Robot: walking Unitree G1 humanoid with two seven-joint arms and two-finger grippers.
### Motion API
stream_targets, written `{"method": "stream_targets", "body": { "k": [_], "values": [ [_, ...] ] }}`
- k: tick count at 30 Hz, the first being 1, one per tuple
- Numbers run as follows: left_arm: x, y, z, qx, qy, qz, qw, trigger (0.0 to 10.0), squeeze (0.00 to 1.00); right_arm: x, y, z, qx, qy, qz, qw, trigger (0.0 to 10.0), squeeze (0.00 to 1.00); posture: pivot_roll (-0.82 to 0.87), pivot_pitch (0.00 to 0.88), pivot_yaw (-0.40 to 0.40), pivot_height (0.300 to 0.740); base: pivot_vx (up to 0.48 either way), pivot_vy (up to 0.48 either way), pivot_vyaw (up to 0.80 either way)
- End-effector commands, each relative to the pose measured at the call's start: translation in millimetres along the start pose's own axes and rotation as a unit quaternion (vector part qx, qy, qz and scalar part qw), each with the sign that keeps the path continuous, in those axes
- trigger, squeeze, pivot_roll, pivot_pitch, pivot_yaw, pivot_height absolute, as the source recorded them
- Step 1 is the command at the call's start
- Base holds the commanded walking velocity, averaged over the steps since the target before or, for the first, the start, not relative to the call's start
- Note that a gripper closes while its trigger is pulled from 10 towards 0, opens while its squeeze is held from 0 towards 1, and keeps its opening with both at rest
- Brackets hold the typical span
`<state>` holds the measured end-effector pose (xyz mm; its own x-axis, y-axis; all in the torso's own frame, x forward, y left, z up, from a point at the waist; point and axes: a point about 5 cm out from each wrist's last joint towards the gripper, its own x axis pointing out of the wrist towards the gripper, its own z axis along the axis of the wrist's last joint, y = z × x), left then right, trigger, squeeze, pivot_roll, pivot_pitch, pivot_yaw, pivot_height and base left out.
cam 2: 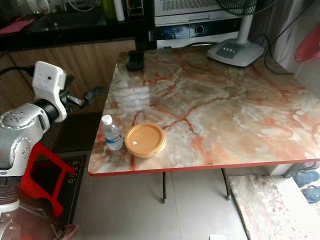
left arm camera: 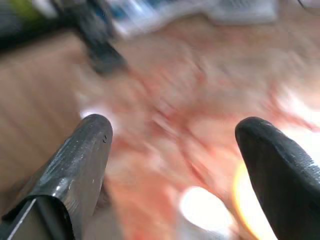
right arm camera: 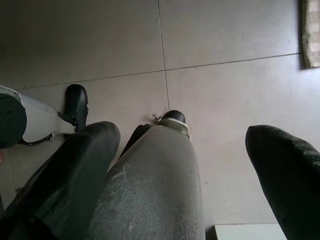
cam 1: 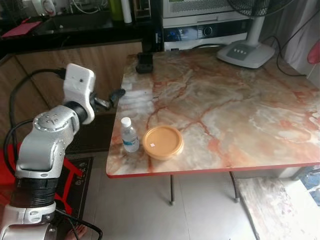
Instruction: Restocking fridge
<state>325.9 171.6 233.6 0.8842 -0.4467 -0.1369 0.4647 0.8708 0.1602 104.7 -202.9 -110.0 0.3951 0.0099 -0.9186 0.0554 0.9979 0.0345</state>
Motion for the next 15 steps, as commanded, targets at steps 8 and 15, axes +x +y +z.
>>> {"method": "stream_targets", "body": {
  "k": [8, 15],
  "values": [
    [7.4, 3.8, -2.9, -0.01, 0.105, -0.04, 0.994, 10.0, 0.0, -0.5, 5.5, -10.6, 0.01, 0.017, 0.007, 1.0, 10.0, 0.0, 0.14, 0.0, 0.075, 0.74, 0.0, 0.0, 0.0],
    [3.1, 10.8, -2.5, -0.017, 0.135, -0.04, 0.99, 10.0, 0.0, -0.3, 5.5, -9.5, 0.005, 0.017, 0.009, 1.0, 10.0, 0.0, 0.15, 0.009, 0.072, 0.74, 0.0, 0.0, 0.0]
  ]
}}
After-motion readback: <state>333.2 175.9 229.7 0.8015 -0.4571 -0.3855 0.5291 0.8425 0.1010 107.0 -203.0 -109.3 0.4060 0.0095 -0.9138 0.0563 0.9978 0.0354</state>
